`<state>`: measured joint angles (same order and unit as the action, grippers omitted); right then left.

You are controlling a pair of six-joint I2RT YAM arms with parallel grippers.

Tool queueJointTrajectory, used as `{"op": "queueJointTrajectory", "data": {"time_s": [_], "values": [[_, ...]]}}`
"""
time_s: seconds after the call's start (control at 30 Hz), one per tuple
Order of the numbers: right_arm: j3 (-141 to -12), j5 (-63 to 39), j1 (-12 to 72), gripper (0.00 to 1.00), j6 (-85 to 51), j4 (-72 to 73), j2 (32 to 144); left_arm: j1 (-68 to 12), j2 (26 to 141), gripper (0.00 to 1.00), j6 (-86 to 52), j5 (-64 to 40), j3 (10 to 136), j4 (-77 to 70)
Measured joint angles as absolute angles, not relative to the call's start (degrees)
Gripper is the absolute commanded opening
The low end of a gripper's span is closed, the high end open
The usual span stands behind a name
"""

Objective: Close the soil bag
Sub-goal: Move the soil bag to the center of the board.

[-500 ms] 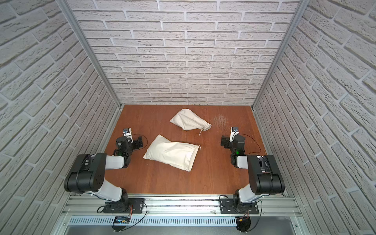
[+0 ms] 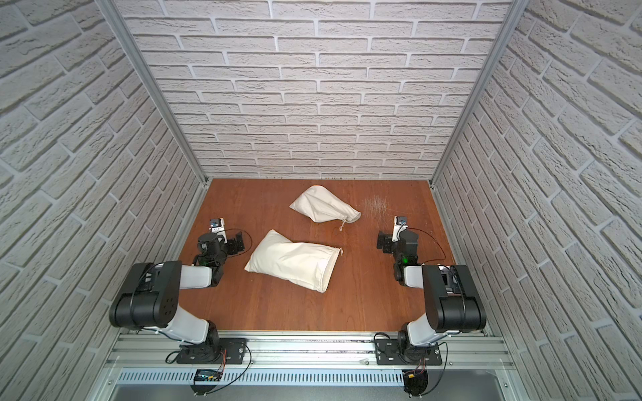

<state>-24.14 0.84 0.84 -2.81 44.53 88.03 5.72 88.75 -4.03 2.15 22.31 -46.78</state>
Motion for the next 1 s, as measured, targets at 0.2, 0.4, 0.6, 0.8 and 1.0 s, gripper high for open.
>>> {"op": "queueJointTrajectory", "data": {"time_s": [0.2, 0.4, 0.6, 0.8, 1.0], "values": [[-26.5, 0.2, 1.3, 0.99, -2.5, 36.7, 86.7, 5.0, 84.1, 0.98, -4.1, 2.9, 27.7, -32.5], [-39.5, -1.5, 3.6, 0.99, -4.1, 17.4, 80.7, -3.5, 70.7, 0.99, -3.9, 7.7, 37.5, -16.6], [-45.4, -2.5, 12.8, 0.99, -6.1, 3.9, 77.1, -25.7, 68.1, 0.98, -5.1, 16.6, 42.8, -3.8], [-44.5, -3.3, 20.8, 0.99, -9.9, -6.2, 74.0, -47.0, 77.5, 0.98, -13.6, 27.0, 50.6, 9.4], [-38.5, -3.1, 27.6, 0.99, -13.6, -7.5, 71.2, -50.7, 87.1, 0.99, -25.5, 30.8, 51.4, 17.3]]}}
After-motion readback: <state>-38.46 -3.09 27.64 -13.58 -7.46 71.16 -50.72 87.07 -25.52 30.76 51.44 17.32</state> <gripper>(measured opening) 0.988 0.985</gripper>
